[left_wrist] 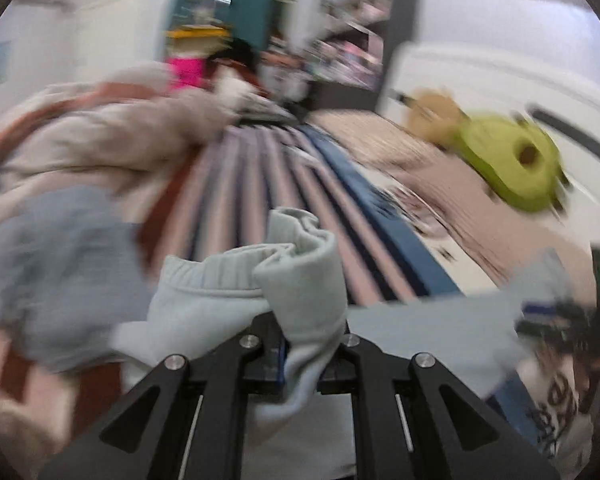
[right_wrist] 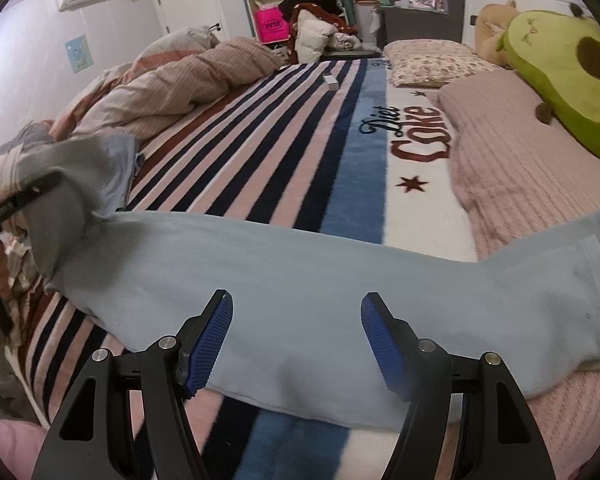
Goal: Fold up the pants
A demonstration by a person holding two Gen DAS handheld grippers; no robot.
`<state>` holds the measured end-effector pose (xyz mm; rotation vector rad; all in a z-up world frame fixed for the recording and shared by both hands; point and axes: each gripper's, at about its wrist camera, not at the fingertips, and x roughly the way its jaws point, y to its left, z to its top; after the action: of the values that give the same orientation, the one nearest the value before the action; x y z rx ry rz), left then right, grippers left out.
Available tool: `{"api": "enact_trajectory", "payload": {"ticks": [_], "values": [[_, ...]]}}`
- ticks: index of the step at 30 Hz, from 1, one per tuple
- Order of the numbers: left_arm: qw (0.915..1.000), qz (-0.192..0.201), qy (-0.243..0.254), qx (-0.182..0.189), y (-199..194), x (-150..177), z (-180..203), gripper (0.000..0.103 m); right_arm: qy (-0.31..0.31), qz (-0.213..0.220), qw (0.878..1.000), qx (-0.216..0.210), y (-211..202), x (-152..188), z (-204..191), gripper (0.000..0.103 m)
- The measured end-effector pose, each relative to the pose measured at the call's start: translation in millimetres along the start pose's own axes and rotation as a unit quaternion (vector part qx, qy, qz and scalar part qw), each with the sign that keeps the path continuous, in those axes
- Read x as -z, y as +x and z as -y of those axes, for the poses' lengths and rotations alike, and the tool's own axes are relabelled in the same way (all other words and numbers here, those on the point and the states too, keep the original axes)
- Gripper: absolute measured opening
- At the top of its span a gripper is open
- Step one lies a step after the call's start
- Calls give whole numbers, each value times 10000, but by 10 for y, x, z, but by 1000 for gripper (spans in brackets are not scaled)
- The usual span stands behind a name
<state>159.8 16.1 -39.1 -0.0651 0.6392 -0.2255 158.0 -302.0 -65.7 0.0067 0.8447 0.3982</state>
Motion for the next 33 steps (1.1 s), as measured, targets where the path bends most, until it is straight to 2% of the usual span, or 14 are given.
{"api": "enact_trajectory", "payload": {"ticks": [2,5,8,11,12,13,15,16,18,20,23,27,31,33], "values": [[9983,-355,250,385,259,66,319,7,59,29,10000,31,-43,24,75,63],[9929,-849,518,646,551,255,650,7,171,22,9998,73,-94,85,200,63],[9856,-1334,676,783,805,428,806,7,258,-32,9996,92,-88,130,290,63],[9816,-1561,711,843,820,499,833,17,354,-110,9993,18,-41,169,323,63],[9814,-1545,647,935,776,496,804,30,372,-129,9992,-24,-24,181,316,63],[9820,-1496,570,1003,684,503,767,49,389,-150,9991,-89,-1,183,298,63],[9839,-1247,396,1216,452,458,639,62,400,-182,9987,-259,58,164,225,64],[9847,-1136,342,1274,324,445,562,62,393,-195,9985,-339,90,147,183,66],[9885,-945,255,1151,118,432,403,62,348,-233,9976,-548,173,103,58,68],[9941,-751,156,771,-66,441,211,62,294,-249,9960,-805,276,31,-119,74],[9973,-671,-43,299,-163,500,-63,62,47,-259,9942,-1038,446,-66,-412,76],[9965,-736,-346,177,-153,668,-342,62,-367,-399,9910,-1223,802,-194,-826,76],[9962,-732,-437,199,-133,790,-482,62,-958,-159,9911,-912,1102,-353,-1151,76],[9962,-705,-438,257,-133,824,-500,62,-1155,-179,9884,-974,1214,-423,-1272,72]]}}
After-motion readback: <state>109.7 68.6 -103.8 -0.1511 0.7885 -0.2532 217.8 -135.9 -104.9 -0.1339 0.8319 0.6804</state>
